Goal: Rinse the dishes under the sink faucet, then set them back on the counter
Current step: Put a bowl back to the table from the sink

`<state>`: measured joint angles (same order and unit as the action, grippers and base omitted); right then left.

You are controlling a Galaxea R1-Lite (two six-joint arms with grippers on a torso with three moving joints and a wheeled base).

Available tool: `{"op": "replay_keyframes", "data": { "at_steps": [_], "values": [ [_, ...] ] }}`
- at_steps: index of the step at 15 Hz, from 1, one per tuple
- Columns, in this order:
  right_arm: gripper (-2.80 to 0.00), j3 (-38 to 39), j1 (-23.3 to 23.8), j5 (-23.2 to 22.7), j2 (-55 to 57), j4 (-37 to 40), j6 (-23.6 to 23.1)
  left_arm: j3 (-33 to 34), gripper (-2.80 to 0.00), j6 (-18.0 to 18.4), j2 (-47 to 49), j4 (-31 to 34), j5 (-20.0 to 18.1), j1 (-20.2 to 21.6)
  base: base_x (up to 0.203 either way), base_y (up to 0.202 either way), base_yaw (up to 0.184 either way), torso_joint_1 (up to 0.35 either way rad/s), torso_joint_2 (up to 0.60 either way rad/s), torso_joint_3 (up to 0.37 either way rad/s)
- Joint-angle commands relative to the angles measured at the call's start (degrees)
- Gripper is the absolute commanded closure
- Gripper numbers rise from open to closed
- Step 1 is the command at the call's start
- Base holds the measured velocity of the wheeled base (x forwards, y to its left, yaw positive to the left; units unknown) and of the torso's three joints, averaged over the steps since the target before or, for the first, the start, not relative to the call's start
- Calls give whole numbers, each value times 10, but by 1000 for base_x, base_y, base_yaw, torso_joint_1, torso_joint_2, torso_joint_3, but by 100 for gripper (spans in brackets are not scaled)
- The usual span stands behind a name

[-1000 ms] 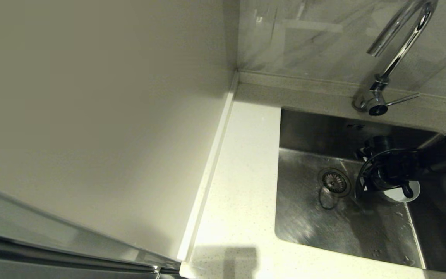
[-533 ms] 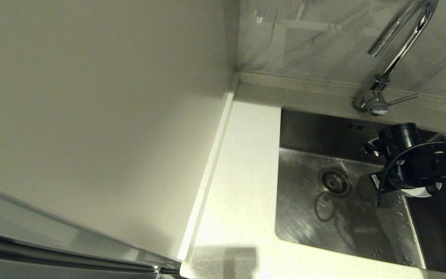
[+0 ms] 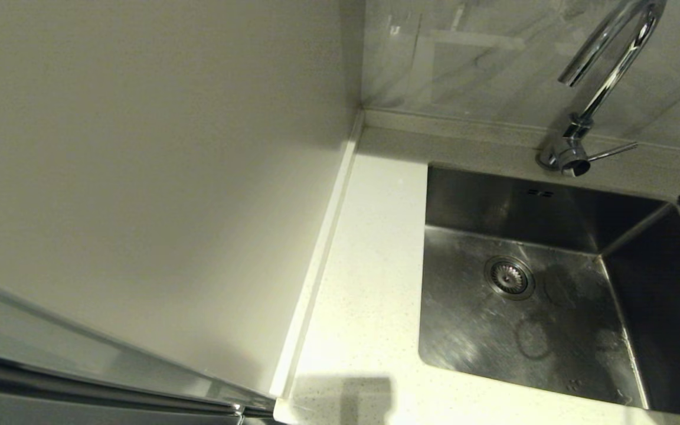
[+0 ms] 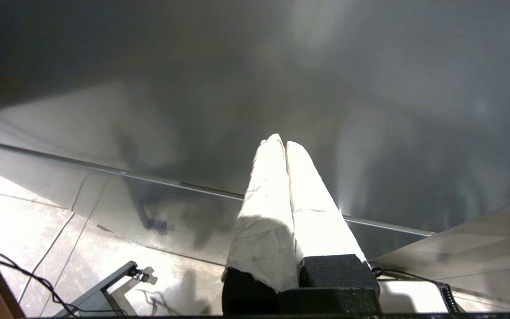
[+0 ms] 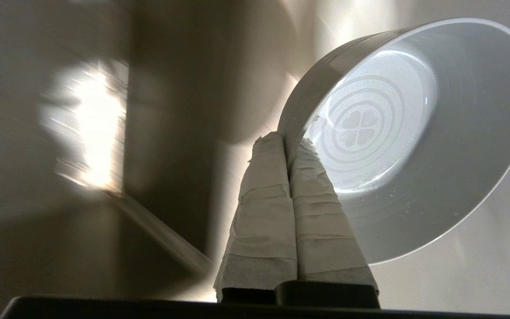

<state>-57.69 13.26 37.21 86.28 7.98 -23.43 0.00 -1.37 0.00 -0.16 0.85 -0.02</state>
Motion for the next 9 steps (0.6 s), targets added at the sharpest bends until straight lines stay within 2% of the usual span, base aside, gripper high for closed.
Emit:
{"op": "replay_keyframes", "data": {
  "at_steps": [1, 5, 9],
  "values": [
    [0, -4, 84, 0, -51, 31, -9, 0, 0, 0, -2, 0, 0, 0, 0, 0, 0, 0, 0, 0],
    [0, 6, 245, -48, -82, 109, -22, 0, 0, 0, -2, 0, 1, 0, 0, 0, 0, 0, 0, 0],
    [0, 23, 355, -112, -105, 215, -29, 0, 0, 0, -2, 0, 0, 0, 0, 0, 0, 0, 0, 0]
  ]
}}
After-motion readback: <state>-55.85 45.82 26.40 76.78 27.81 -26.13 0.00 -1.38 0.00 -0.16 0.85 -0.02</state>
